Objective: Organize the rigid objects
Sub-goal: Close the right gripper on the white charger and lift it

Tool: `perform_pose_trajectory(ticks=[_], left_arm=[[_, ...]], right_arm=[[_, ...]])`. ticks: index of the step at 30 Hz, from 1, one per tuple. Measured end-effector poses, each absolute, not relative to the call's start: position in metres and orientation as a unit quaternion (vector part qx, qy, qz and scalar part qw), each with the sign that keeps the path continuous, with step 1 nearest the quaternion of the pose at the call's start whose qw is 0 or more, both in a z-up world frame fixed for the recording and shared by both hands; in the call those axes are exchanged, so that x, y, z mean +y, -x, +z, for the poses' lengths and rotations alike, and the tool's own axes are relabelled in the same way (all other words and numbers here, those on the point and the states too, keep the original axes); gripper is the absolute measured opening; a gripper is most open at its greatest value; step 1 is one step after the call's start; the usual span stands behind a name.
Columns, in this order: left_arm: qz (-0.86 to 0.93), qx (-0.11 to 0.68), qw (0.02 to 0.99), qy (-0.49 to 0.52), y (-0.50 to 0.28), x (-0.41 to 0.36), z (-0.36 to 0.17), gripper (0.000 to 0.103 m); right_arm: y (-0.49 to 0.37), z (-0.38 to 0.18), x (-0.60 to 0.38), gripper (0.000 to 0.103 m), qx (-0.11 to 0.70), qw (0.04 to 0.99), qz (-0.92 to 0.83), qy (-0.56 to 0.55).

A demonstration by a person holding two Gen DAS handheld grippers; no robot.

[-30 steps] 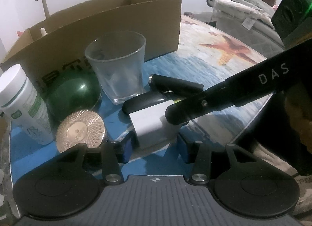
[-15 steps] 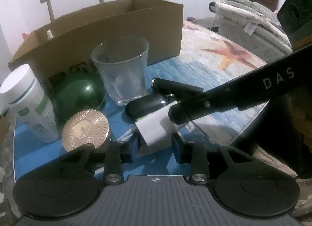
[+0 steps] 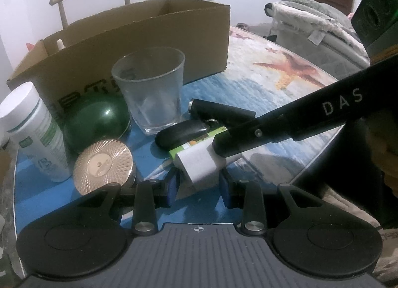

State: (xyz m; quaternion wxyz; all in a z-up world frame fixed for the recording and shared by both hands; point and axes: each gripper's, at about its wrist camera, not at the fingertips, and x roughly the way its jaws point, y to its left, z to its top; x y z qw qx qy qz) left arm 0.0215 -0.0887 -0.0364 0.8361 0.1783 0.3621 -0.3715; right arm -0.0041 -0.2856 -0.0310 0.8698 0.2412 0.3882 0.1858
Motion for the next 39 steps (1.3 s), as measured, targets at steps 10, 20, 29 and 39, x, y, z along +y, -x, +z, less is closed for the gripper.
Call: perform_pose_trajectory(ticks=[10, 20, 29, 39], left_arm=[[-0.372, 0.369, 0.831, -0.186, -0.0256, -0.0941, -0.0384, 0.035], [-0.37, 0.374, 0.83, -0.183, -0.027, -0.0958, -0.0384, 0.037], [-0.369, 0.376, 0.831, -0.18, -0.0278, -0.095, -0.0387, 0.039], [-0.375, 0.377, 0.828, -0.178, -0.0242, -0.0946, -0.0383, 0.039]], right_arm=[[0.0045, -0.0319, -0.2899, 0.023, 0.386, 0.868, 0.19, -0.25], [0.0043, -0.0323, -0.29, 0.023, 0.388, 0.865, 0.191, -0.254], [0.0039, -0.033, -0.289, 0.023, 0.39, 0.864, 0.189, -0.256], [0.0022, -0.0313, -0.2866, 0.024, 0.394, 0.865, 0.188, -0.247]])
